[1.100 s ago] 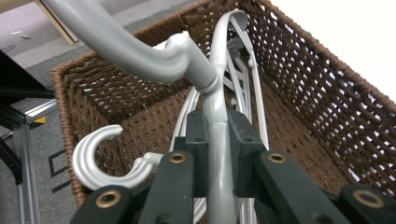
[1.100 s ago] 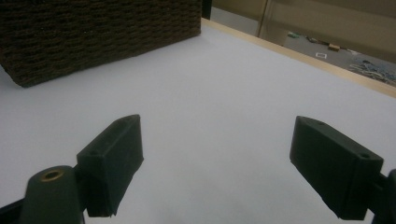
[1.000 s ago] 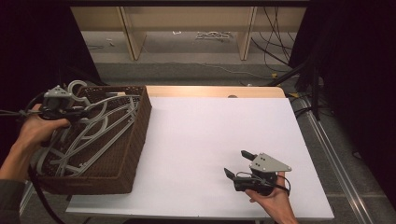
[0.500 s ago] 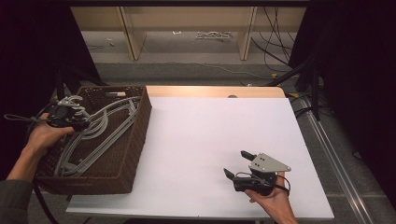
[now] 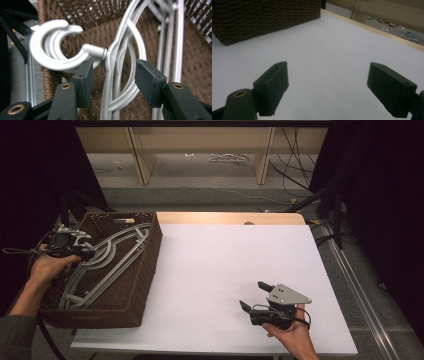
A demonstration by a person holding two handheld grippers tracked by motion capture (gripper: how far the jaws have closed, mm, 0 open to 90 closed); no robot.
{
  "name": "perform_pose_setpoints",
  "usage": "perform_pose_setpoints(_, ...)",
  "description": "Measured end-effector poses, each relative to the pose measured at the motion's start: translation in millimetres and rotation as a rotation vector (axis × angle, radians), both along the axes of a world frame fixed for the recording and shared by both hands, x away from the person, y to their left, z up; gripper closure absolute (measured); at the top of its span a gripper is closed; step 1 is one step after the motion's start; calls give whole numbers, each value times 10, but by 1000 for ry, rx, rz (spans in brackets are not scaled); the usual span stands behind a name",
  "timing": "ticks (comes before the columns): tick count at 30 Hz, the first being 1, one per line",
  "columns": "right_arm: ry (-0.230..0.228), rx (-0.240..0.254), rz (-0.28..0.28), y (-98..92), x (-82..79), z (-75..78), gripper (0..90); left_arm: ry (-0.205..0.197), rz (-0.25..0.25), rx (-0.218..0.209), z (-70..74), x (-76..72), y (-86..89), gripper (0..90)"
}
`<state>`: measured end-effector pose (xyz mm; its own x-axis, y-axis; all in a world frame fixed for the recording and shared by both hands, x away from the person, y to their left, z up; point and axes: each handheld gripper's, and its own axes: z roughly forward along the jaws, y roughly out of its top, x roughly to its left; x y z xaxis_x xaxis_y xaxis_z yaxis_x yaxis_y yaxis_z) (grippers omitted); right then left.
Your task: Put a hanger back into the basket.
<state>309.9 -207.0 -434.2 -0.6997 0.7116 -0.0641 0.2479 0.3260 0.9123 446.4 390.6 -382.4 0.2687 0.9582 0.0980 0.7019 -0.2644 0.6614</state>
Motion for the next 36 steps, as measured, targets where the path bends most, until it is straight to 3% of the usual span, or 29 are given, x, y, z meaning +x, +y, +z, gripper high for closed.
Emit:
perform_pose_setpoints(5, 4, -2, 3, 0, -3, 7, 182, -78, 9, -50, 92, -140, -75, 392)
perform_pose_setpoints(8, 7, 7, 7, -1, -2, 11, 183, -118, 13, -111, 145, -238, -117, 364)
perform_pose_setpoints(10, 7, 7, 7, -2, -5, 11, 183, -151, 16, -177, 168, -308, -171, 358)
perform_pose_setpoints(14, 5, 14, 4, -4, -4, 16, 182, -220, -8, -222, 223, -457, -334, 346)
perform_pose_setpoints(17, 13, 21, 3, -7, -8, 12, 180, -256, -48, -255, 259, -573, -475, 335)
perform_pose_setpoints(19, 14, 31, 0, -5, -7, 14, 179, -290, -84, -307, 267, -655, -590, 324)
perform_pose_setpoints(22, 13, 30, -1, -5, -11, 13, 176, -310, -140, -372, 258, -725, -737, 286)
perform_pose_setpoints(28, 20, 32, -8, -7, -18, 21, 172, -358, -230, -411, 241, -840, -1082, 210)
perform_pose_setpoints(30, 23, 54, 1, -2, -14, 17, 171, -374, -246, -434, 231, -870, -1174, 182)
perform_pose_setpoints(32, 21, 67, -2, 3, -13, 10, 169, -383, -272, -428, 217, -898, -1265, 153)
perform_pose_setpoints(36, 29, 85, 11, 11, -29, 7, 167, -409, -319, -451, 191, -961, -1437, 156)
